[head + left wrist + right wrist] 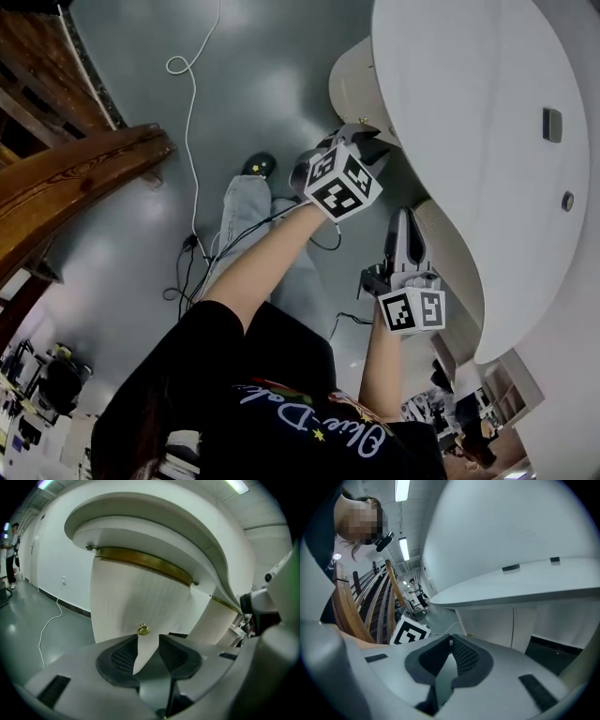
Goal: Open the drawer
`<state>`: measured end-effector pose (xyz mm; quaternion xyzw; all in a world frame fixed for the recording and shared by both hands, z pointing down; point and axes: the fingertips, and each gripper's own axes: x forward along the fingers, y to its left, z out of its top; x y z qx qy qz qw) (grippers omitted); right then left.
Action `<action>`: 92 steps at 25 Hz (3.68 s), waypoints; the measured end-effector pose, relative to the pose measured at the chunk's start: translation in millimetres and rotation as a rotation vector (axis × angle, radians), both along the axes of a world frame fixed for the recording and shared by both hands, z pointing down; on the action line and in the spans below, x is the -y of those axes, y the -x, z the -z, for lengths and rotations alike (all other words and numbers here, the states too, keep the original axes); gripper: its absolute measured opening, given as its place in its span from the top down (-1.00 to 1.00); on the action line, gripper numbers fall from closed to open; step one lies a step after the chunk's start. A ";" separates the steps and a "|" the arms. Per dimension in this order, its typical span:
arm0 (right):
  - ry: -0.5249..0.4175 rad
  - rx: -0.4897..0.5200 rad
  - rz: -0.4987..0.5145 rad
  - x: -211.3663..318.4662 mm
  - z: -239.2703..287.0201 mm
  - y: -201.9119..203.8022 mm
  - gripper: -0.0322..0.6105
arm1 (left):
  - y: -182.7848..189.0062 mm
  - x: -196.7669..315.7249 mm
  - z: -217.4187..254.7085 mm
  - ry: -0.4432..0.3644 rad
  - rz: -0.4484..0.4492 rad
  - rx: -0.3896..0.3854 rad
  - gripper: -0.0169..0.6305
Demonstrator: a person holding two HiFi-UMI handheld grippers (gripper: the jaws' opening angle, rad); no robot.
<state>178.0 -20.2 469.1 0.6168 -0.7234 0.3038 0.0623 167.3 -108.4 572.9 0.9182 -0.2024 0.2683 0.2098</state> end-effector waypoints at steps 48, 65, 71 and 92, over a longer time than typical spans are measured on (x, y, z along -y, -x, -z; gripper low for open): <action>0.068 -0.011 -0.051 20.6 -13.7 3.2 0.88 | -11.9 5.8 -37.3 0.022 -0.078 0.031 0.62; 0.052 0.015 -0.203 22.3 -6.6 16.6 0.88 | 12.7 -14.5 -38.6 0.057 -0.213 0.074 0.64; 0.041 0.014 -0.272 18.0 1.0 14.9 0.88 | 21.4 -20.5 -37.0 0.063 -0.234 0.078 0.64; 0.025 0.051 -0.393 -23.3 11.2 5.5 0.89 | 41.5 -48.0 -36.1 0.065 -0.288 0.088 0.67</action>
